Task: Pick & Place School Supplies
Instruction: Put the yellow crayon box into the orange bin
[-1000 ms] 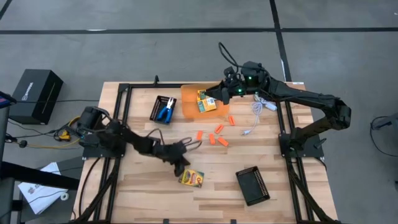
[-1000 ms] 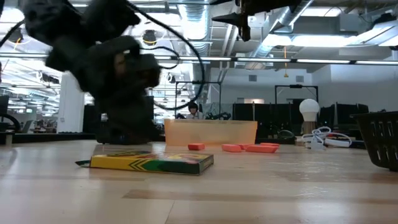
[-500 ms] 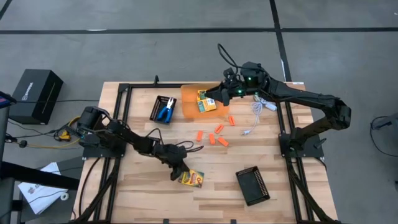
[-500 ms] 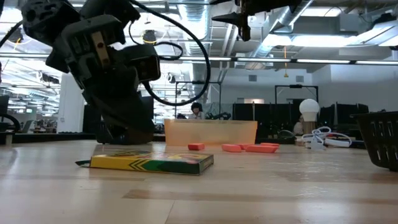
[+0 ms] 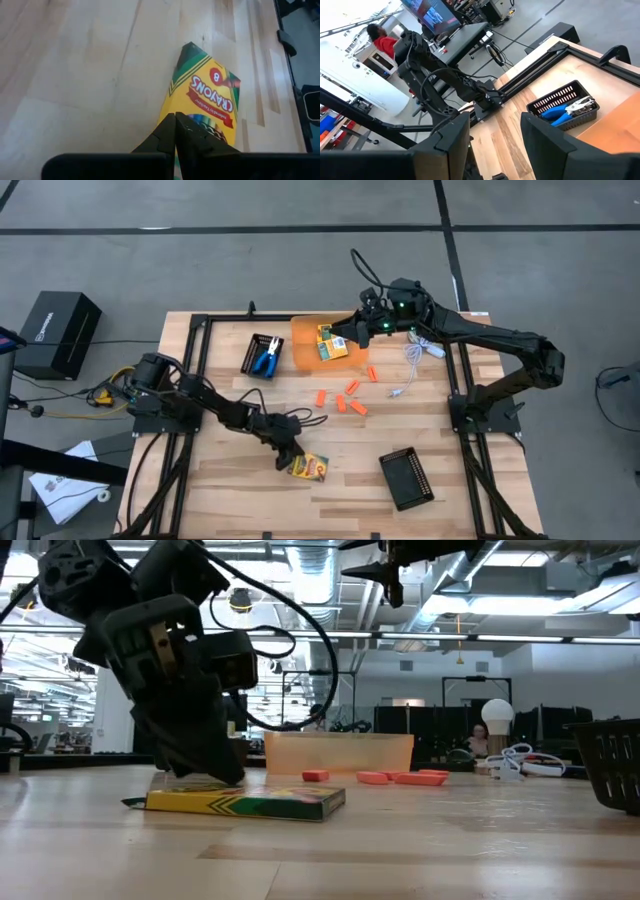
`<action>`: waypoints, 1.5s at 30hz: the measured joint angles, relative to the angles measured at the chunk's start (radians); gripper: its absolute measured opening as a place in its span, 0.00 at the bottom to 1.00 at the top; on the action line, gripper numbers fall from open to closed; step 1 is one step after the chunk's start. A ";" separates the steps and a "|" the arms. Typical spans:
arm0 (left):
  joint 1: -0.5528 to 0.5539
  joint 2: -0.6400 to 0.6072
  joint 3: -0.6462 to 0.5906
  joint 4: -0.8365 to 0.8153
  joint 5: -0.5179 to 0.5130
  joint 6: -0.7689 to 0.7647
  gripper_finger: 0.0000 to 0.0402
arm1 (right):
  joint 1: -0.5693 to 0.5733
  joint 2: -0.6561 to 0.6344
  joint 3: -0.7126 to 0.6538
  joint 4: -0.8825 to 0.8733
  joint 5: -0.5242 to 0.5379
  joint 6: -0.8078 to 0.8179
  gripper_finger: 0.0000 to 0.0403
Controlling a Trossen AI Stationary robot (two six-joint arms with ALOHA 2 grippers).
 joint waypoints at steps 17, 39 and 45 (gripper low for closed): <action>0.038 0.099 0.008 0.061 0.036 -0.007 0.00 | 0.000 0.000 0.000 0.000 0.000 0.000 0.42; 0.095 0.118 0.006 0.075 0.048 0.009 0.00 | -0.001 0.000 0.000 0.003 -0.052 0.011 0.42; 0.107 0.127 0.021 0.071 0.056 -0.019 0.00 | -0.001 0.000 0.000 0.003 -0.058 0.011 0.42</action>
